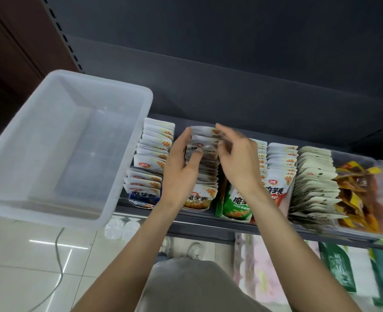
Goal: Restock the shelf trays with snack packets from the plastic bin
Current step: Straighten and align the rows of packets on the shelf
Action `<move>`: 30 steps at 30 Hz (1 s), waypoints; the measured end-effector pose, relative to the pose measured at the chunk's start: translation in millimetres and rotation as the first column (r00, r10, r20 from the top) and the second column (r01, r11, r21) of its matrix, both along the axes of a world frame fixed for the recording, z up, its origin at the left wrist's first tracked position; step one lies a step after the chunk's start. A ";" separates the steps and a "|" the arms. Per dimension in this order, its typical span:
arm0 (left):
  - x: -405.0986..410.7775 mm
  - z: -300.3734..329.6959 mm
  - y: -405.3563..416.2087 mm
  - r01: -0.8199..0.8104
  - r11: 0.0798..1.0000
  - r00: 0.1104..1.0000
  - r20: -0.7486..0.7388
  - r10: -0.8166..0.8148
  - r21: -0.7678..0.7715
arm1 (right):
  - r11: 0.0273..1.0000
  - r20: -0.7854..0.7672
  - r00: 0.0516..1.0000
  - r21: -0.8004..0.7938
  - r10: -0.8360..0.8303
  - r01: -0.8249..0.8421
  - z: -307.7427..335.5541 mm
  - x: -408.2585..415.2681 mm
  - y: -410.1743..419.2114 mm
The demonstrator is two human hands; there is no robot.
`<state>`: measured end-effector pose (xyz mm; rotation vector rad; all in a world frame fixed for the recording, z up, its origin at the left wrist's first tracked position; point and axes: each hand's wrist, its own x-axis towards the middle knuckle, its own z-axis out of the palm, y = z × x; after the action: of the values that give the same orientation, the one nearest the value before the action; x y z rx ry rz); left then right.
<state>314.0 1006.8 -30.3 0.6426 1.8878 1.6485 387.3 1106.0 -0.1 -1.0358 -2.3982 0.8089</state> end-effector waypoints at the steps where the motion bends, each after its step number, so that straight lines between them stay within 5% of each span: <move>1: -1.1 -1.6 1.2 -0.007 0.999 0.999 -0.043 0.005 -0.037 | 0.999 0.040 0.999 0.047 0.019 -0.021 -1.4 -0.5 2.1; 5: -4.8 -8.3 6.0 0.023 0.983 0.988 -0.144 -0.050 -0.183 | 0.985 0.212 0.973 0.127 0.087 -0.115 -15.6 0.6 3.0; 12: 0.5 -6.3 11.2 0.046 0.951 0.958 -0.255 -0.128 -0.307 | 0.984 0.218 0.974 0.144 0.067 -0.100 -11.6 -12.9 22.9; 20: 9.9 -0.7 7.3 0.094 0.982 0.996 0.011 -0.094 -0.166 | 0.980 0.285 0.957 0.168 0.058 -0.109 -14.9 -16.0 31.9; 22: 8.6 -4.6 4.3 0.064 0.993 0.994 0.098 -0.055 -0.099 | 0.997 0.262 0.963 0.036 0.056 -0.068 -13.7 -12.7 26.4; 24: 6.6 -10.5 -0.5 0.032 0.998 0.982 0.187 -0.022 -0.051 | 0.965 0.131 0.991 -0.264 0.033 0.003 -14.0 -6.8 11.9; 27: 5.0 -16.4 -5.6 -0.003 1.000 0.932 0.364 -0.001 0.011 | 0.702 -0.134 0.972 -0.710 -0.193 0.041 -22.2 5.1 -15.8; 30: 8.3 -17.6 -8.7 0.033 0.999 0.907 0.420 -0.037 0.017 | 0.579 -0.248 0.936 -0.813 -0.250 -0.061 -30.4 12.1 -35.4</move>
<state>322.4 998.1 -47.9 0.2879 1.5466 1.6184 399.4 1070.5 -30.5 -1.1729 -1.5988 1.9787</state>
